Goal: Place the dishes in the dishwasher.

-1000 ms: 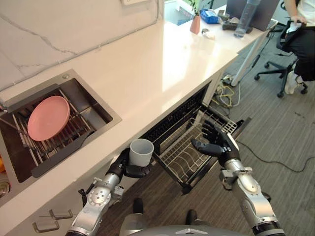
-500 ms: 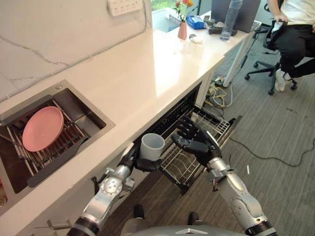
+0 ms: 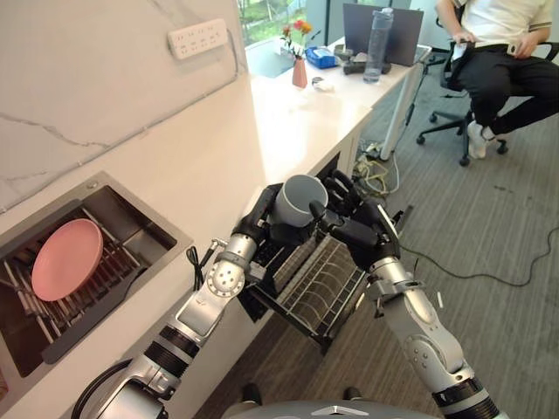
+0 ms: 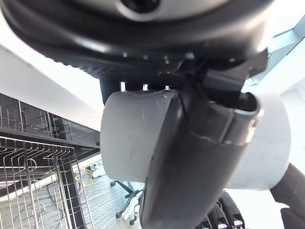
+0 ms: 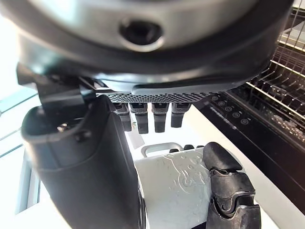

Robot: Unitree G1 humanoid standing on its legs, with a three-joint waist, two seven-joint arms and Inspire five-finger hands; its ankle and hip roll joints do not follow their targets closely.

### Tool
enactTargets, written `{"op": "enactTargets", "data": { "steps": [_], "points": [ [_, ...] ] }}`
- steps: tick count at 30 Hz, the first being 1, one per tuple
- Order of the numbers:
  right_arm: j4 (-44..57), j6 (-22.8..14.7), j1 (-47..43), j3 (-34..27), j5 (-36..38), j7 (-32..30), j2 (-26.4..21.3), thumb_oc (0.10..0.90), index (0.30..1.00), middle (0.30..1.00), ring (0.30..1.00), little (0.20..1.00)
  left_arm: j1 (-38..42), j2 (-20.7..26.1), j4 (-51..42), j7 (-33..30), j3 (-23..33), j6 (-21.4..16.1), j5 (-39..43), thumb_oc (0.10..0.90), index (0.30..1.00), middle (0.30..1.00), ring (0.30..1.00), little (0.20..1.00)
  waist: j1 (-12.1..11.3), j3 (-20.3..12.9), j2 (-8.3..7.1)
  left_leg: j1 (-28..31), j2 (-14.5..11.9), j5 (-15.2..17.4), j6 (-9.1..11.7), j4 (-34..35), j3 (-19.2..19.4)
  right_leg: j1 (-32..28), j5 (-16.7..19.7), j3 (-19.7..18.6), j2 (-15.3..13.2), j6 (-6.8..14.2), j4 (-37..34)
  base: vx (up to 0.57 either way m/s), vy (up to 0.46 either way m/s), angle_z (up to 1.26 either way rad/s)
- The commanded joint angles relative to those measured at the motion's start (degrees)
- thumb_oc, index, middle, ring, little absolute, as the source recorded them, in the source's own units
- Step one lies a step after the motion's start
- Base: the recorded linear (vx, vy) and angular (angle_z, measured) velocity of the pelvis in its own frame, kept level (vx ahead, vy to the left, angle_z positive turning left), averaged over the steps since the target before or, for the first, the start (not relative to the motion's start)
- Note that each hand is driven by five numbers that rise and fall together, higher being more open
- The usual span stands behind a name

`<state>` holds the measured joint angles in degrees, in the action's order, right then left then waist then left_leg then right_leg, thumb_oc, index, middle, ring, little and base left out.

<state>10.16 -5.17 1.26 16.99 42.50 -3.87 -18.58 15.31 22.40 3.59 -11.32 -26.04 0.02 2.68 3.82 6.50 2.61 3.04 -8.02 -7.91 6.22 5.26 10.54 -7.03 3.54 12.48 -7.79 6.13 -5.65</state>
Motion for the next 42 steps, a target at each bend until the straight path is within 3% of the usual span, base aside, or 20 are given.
{"op": "enactTargets", "data": {
  "steps": [1,6,14,22,26,32,42],
  "points": [
    [3.0,-2.9,-0.9,-0.6,-4.2,-1.0,0.4,0.800,0.900,0.900,0.900,0.900,11.6,0.3,-1.3,-4.8,2.7,-8.6,0.7,0.400,0.300,0.300,0.300,0.300,-1.4,-3.3,-1.20,2.9,-1.3,7.6,0.0,-0.8,-0.5,0.5,-1.9,0.0,-3.5,5.1,0.6,-0.01,0.007,-0.16],
    [2.6,-2.9,-2.2,0.0,-5.0,-0.7,0.1,0.800,0.900,0.900,0.900,0.900,11.5,0.7,-1.2,-5.0,3.0,-9.0,1.4,0.400,0.300,0.300,0.300,0.300,-1.2,-3.2,-1.27,3.2,-1.3,7.7,-0.1,-0.7,0.0,0.9,-1.7,-0.7,-3.6,5.2,0.6,-0.01,0.018,-0.14],
    [1.6,-2.0,-6.2,-0.5,-12.8,3.0,-3.5,0.800,0.900,0.900,0.900,0.900,10.3,0.8,-1.4,0.1,3.1,-8.8,7.2,0.400,0.300,0.300,0.300,0.300,-2.1,-3.5,-1.46,3.1,-1.1,7.6,-0.3,-0.6,-0.5,0.7,-2.1,0.0,-3.7,5.2,0.6,0.00,0.002,-0.01],
    [-1.3,-0.2,-6.0,0.2,-9.9,8.7,-4.8,0.800,0.900,0.900,0.900,0.900,9.6,0.9,-1.4,4.5,3.9,-7.9,11.0,0.400,0.300,0.300,0.300,0.300,-2.6,-3.9,-1.62,2.9,-1.3,7.5,-0.2,-0.7,-1.4,0.4,-2.6,1.3,-3.7,5.3,0.6,0.01,-0.001,0.08],
    [-3.0,-0.2,-5.6,0.4,-3.1,10.4,-2.9,0.800,0.900,0.900,0.900,0.900,9.5,0.3,-1.0,5.8,3.6,-7.5,13.1,0.400,0.300,0.300,0.300,0.300,-2.8,-4.0,-1.63,3.0,-1.3,7.4,0.0,-0.7,-1.6,0.2,-2.9,1.7,-3.7,5.2,0.6,0.01,-0.002,0.06],
    [-3.4,0.2,-5.0,1.1,-0.3,13.7,-2.6,0.800,0.900,0.900,0.900,0.900,8.9,-0.1,-1.4,7.3,3.8,-7.7,14.8,0.400,0.300,0.300,0.300,0.300,-2.8,-4.2,-1.57,3.1,-1.4,7.5,0.0,-0.7,-1.8,0.0,-3.1,2.2,-3.7,5.3,0.6,0.00,0.000,0.00],
    [-5.5,0.9,-5.6,-0.1,-5.0,18.1,-7.0,0.800,0.900,0.900,0.900,0.900,8.0,0.6,-1.4,11.0,4.9,-8.0,16.6,0.400,0.300,0.300,0.300,0.300,-3.0,-4.5,-1.75,3.3,-1.5,7.5,0.2,-0.6,-1.8,-0.1,-3.2,2.3,-3.6,5.4,0.6,0.00,0.000,0.00]
  ]
}}
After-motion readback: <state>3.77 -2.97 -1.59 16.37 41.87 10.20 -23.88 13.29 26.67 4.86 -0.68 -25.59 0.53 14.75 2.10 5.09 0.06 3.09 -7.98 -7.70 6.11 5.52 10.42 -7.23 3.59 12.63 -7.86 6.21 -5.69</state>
